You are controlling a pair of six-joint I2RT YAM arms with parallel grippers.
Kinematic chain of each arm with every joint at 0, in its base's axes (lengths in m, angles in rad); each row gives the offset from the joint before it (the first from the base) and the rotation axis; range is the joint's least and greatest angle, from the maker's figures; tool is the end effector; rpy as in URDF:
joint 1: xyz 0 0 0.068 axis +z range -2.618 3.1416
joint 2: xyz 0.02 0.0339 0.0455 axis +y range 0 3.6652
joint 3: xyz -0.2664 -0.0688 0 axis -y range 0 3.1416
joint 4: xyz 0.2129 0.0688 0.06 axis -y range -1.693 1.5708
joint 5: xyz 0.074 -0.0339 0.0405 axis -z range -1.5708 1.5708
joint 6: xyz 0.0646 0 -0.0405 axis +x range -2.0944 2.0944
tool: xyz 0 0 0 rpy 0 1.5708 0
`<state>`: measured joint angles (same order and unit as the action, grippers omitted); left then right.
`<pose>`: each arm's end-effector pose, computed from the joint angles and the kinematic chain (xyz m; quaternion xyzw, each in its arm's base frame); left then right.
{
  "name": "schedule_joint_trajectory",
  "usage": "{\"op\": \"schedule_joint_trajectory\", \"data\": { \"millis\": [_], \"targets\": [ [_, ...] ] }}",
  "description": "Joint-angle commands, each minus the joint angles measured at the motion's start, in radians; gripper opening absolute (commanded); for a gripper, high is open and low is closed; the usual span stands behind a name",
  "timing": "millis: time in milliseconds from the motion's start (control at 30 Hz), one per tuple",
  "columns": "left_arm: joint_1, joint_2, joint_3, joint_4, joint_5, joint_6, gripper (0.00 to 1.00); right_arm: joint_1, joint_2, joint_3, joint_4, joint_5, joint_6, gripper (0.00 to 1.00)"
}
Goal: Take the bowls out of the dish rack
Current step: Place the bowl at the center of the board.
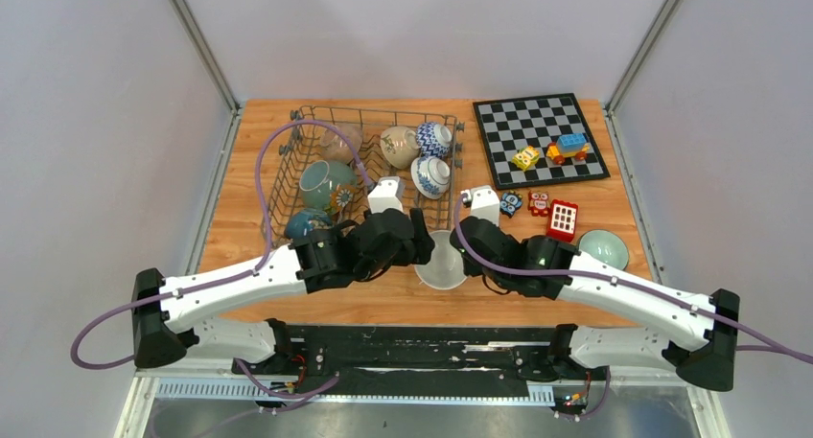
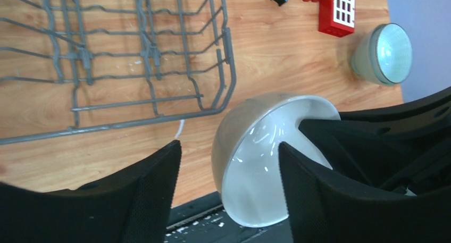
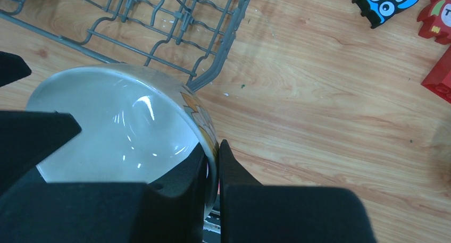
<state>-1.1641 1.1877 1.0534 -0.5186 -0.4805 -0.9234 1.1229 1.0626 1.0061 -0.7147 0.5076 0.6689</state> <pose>0.1238 -0.2120 0.3118 -0.0001 0.8771 -0.2646 0.4008 0.1149 0.1666 0.3032 -0.1054 0.8908 0.1497 0.4160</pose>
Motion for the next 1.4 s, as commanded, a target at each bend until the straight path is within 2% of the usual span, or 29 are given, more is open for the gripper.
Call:
{"op": "schedule_joint_trajectory", "data": {
  "millis": [0,100,200,600,1167,1267,1367],
  "targets": [
    [0.005,0.023,0.057,-0.112,-0.108,-0.051,0.63,-0.015,0.008,0.031,0.052,0.024,0.068,0.04],
    [0.006,0.039,0.07,-0.156,-0.155,-0.033,0.52,-0.015,0.022,0.045,0.049,0.017,0.083,0.04],
    [0.005,0.056,0.081,-0.182,-0.173,-0.018,0.48,-0.016,0.036,0.063,0.043,0.014,0.09,0.04],
    [0.006,0.093,0.074,-0.153,-0.118,0.019,0.45,-0.017,0.076,0.116,0.05,0.0,0.11,0.04],
    [0.006,0.073,0.011,-0.102,-0.099,0.037,0.25,-0.016,0.114,0.146,0.072,-0.025,0.113,0.04],
    [0.006,0.072,0.008,-0.102,-0.102,0.039,0.24,-0.016,0.115,0.147,0.076,-0.03,0.113,0.04],
    [0.006,0.068,0.005,-0.097,-0.101,0.044,0.35,-0.016,0.117,0.148,0.076,-0.03,0.111,0.03]
  ]
}}
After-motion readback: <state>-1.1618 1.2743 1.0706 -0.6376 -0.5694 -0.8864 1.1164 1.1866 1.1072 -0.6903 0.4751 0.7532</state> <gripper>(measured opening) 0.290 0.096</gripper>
